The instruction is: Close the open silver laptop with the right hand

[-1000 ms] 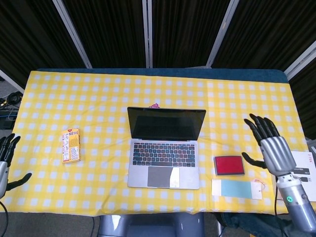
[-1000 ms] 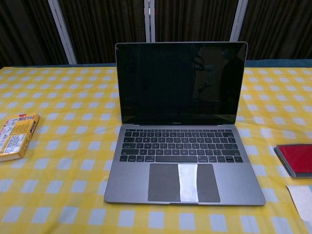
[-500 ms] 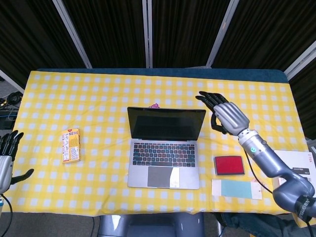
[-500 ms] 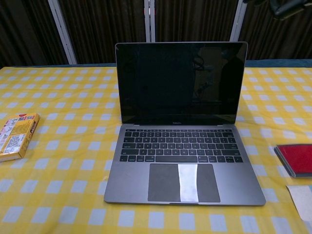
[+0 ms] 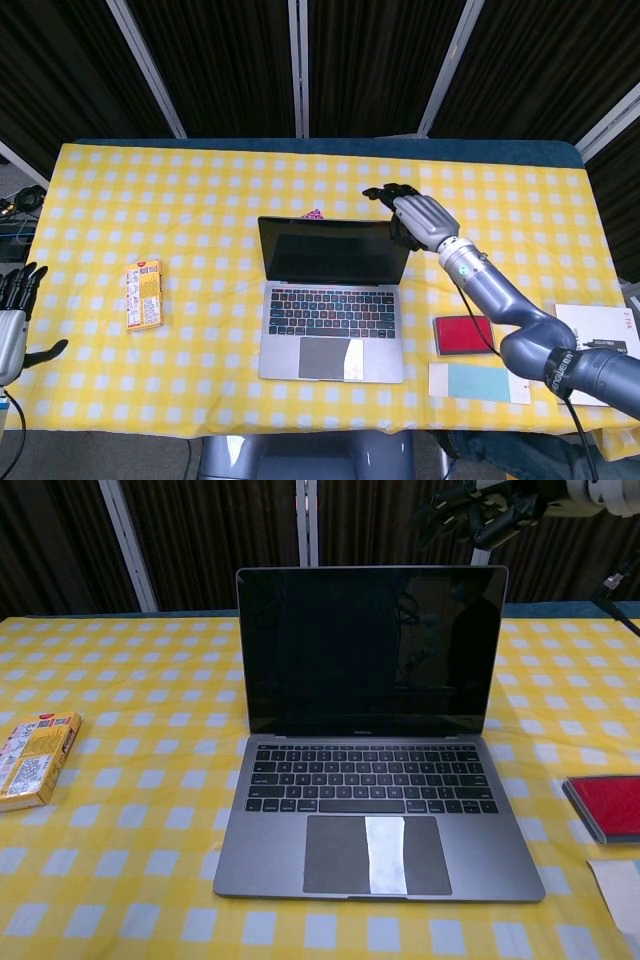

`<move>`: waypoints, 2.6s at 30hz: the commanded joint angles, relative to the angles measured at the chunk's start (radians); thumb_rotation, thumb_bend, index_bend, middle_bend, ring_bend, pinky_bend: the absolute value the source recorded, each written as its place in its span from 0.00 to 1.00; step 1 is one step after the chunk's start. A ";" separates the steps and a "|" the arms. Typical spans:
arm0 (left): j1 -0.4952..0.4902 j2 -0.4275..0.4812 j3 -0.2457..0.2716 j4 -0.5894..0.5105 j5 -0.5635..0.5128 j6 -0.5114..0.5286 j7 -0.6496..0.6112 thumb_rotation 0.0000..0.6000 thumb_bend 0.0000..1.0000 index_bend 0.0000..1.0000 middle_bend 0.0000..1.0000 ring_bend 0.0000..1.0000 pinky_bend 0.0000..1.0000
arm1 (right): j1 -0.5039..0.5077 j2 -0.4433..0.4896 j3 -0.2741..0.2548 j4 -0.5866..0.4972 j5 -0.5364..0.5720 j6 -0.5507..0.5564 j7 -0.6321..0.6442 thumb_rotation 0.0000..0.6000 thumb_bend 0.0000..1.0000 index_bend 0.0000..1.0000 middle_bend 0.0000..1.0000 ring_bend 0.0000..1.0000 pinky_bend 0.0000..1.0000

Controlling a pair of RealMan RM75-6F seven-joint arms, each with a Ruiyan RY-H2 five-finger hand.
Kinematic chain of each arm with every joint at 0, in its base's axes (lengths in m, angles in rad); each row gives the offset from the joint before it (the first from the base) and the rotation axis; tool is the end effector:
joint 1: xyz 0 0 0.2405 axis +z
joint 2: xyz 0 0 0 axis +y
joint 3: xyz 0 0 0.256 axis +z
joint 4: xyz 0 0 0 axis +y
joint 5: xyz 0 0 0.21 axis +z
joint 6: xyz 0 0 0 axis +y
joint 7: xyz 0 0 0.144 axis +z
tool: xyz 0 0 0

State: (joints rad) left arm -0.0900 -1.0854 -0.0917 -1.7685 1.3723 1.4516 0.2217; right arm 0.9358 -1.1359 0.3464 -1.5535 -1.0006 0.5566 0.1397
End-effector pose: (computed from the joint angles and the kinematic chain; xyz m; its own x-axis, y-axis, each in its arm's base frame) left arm -0.2958 0.1878 0.1624 0.4684 0.0240 0.8832 0.8789 0.0897 -0.4686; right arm -0.0963 -0.4220 0.1050 0.2100 -0.4130 0.8862 -0.9464 -0.3135 0.0782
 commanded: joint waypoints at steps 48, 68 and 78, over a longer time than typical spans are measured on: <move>-0.014 -0.011 0.018 0.004 0.000 -0.003 0.023 1.00 0.00 0.00 0.00 0.00 0.00 | -0.081 0.132 -0.176 -0.383 -0.367 -0.008 -0.077 1.00 1.00 0.28 0.33 0.27 0.35; -0.020 -0.018 0.024 0.007 -0.001 -0.010 0.033 1.00 0.00 0.00 0.00 0.00 0.00 | -0.148 -0.026 -0.367 -0.229 -0.607 0.104 -0.220 1.00 1.00 0.26 0.32 0.27 0.35; -0.022 -0.020 0.026 0.007 -0.003 -0.012 0.036 1.00 0.00 0.00 0.00 0.00 0.00 | -0.163 -0.112 -0.412 -0.131 -0.646 0.143 -0.209 1.00 1.00 0.26 0.32 0.27 0.35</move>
State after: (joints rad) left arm -0.1117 -1.1052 -0.0655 -1.7620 1.3695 1.4396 0.2576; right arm 0.7750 -1.2403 -0.0600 -1.6920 -1.6423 0.6949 -0.0729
